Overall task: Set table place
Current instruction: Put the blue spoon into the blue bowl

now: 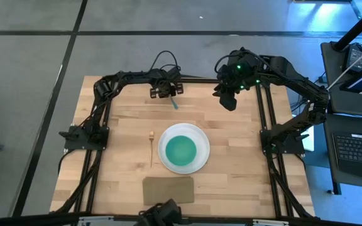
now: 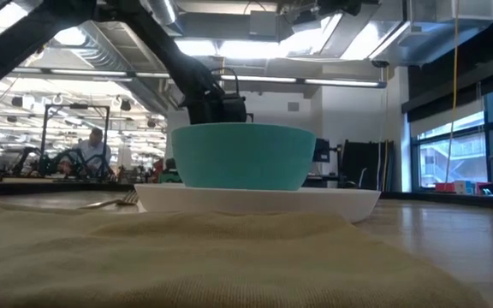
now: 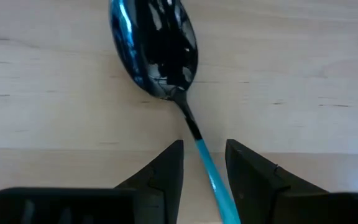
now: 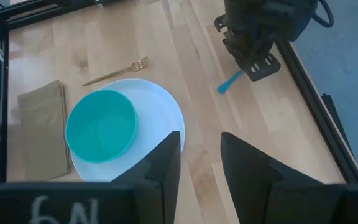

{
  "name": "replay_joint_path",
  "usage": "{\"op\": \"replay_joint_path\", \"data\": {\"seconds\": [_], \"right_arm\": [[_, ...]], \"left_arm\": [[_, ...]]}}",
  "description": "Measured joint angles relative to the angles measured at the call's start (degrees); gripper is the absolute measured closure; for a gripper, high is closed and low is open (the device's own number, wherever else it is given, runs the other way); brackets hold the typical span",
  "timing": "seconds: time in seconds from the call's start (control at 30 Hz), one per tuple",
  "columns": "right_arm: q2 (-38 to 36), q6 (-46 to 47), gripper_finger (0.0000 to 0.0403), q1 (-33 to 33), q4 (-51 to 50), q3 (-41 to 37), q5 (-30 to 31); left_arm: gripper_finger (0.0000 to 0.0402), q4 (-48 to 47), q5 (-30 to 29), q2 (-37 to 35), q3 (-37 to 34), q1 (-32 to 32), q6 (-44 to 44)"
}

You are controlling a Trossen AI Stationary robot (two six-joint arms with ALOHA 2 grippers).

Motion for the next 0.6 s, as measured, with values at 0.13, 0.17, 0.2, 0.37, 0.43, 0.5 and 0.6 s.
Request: {"op": "replay_joint_path", "data": {"seconds": [0.13,0.17,0.2,0.37,0.43,0.5,0.6], "right_arm": [[0.00,-0.11,0.0286,0.00,0.01,0.00,0.00],[0.00,-0.11,0.0286,0.00,0.00,0.00,0.01],[0.00,-0.11,0.0286,0.00,-0.04,0.00,-0.01],[0.00,-0.30,0.0286,0.00,-0.11,0.00,0.01],[0.00,-0.32,0.0286,0.00,-0.12,0.00,-0.01],[0.00,-0.32,0.0286,0.00,-0.12,0.00,0.01],[0.00,-1.20,0.0286,0.00,-0.53,0.00,0.01]], "left_arm": [[0.0296,0.05,0.49,0.09,0.04,0.41,0.29],[0.0300,0.01,0.83,0.09,0.04,0.55,0.37],[0.0305,-0.07,1.46,0.09,0.04,0.82,0.41],[0.0354,-1.42,3.78,0.14,0.04,2.10,1.75],[0.0383,-2.66,3.92,0.14,0.04,2.39,2.45],[0.0393,-3.47,4.16,0.14,0.11,2.49,4.19],[0.0390,-5.74,4.89,0.12,0.17,2.50,7.69]]}}
